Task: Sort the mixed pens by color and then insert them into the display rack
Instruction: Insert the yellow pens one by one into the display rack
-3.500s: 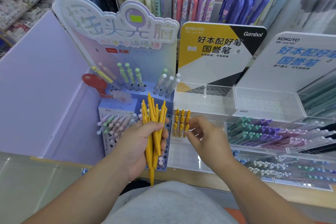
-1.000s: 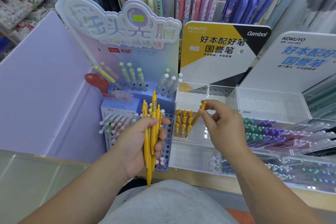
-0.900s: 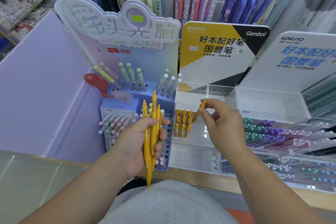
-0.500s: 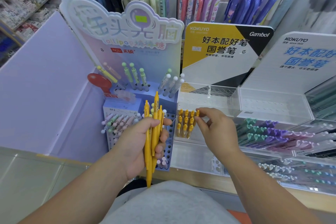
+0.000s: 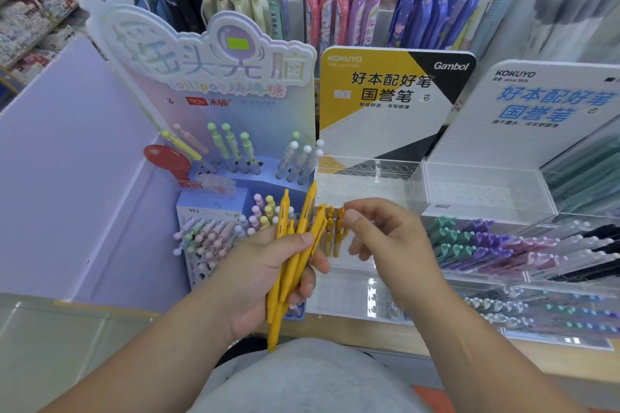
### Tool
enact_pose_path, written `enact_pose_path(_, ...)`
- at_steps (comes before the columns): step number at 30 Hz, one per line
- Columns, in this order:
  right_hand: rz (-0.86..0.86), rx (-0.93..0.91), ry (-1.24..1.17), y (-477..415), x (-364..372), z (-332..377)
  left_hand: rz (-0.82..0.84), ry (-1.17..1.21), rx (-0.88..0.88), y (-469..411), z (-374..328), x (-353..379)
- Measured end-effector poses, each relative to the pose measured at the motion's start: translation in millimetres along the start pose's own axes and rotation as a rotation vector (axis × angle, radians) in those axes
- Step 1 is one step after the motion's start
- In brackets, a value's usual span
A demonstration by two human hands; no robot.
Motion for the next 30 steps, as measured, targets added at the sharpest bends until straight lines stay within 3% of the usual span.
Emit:
enact_pose_path(4, 0.186, 0.038, -0.138, 11.6, 11.4, 9.4, 0.083, -0.015, 0.006, -1.9, 0.4, 11.5)
enact_pose_path(11, 0.193, 0.035, -0.252, 15.8, -1.6, 10.2, 0.125, 0.035, -0.009, -4.2, 1.7, 17.8)
enact_pose_path(15, 0.052, -0.007, -0.448, 10.2, -20.1, 33.0, 0.017, 0.050, -0.047, -6.1, 7.3, 12.3)
enact_pose_path(21, -0.191, -0.230, -0.098, -1.0, -52.7, 44.3, -0.051, 0.114, -0.088, -5.1, 15.0, 1.5)
enact_pose_path(30, -0.124, -0.223, 0.315, -11.2, -27.8, -14.9, -0.058, 0.128, -0.093, 0.9, 18.0, -5.7)
Point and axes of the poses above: each hand's wrist, its own y-axis away from the middle knuckle, its own x-axis out of the palm, z = x × y, the point moved 4 cm from there along -y, towards the middle knuckle, and after that the axes turned 1 degree about -y, right-handed, at the moved point
